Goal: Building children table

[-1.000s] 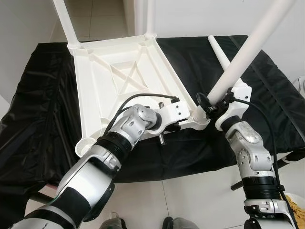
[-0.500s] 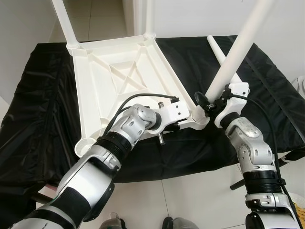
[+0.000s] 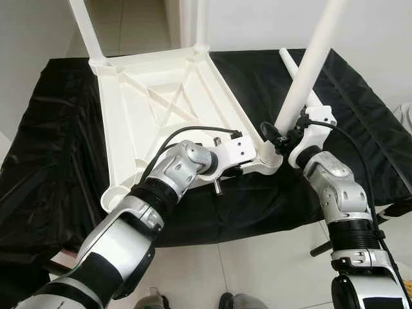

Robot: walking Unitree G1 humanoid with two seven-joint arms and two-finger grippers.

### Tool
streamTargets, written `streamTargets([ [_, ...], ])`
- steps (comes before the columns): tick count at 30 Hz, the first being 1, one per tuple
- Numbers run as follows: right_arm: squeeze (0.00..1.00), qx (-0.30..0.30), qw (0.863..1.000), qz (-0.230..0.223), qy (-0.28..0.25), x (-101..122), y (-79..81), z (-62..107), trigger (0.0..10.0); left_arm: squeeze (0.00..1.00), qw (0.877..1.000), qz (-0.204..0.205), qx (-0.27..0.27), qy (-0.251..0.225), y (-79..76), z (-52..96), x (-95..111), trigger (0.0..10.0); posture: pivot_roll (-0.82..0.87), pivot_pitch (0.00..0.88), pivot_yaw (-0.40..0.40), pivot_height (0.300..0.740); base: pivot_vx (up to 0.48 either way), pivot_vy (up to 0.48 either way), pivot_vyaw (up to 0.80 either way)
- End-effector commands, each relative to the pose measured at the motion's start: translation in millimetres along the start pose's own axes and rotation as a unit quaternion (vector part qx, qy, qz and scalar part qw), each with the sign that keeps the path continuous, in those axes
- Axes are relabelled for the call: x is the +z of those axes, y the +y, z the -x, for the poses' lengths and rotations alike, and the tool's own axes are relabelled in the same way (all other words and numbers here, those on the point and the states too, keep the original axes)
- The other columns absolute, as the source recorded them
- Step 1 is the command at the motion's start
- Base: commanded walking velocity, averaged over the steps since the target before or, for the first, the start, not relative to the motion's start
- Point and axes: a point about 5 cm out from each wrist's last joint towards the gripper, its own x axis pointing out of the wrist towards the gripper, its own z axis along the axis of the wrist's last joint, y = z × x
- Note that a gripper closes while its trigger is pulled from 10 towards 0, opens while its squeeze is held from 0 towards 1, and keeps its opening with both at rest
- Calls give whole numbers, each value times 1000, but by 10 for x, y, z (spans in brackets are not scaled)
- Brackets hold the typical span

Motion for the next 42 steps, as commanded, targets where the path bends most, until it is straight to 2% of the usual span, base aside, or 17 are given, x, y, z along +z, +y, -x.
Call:
streamTargets([
  [1,0,-20,991,-29,130,-557,-54,91,10000,0,999,-12,40,-1,63,32,30,10000,12,79,16,740,0,0,0],
  [9,0,1,990,0,138,-538,-33,38,10000,0,999,-13,42,-2,66,32,34,10000,12,82,11,740,0,0,0],
  [13,0,3,990,-2,139,-562,-16,49,10000,0,999,-13,43,-3,68,36,41,10000,15,82,7,740,0,0,0],
  [22,0,-8,990,-13,140,-750,17,198,10000,0,999,-12,47,-3,80,53,34,10000,12,82,8,740,0,0,0],
  [23,0,-18,992,-15,126,-800,17,266,10000,0,999,-12,47,-4,78,51,39,10000,10,83,12,740,0,0,0],
  [27,0,-36,995,-26,88,-835,9,352,10000,0,999,-14,45,-6,73,48,56,10000,6,86,14,740,0,0,0],
  [30,0,-42,995,-30,81,-869,9,388,10000,0,999,-15,45,-6,76,48,59,10000,6,86,15,740,0,0,0],
  [42,0,-58,994,-41,84,-1061,16,530,10000,0,999,-17,44,-6,80,59,55,10000,8,86,22,740,0,0,0],
])
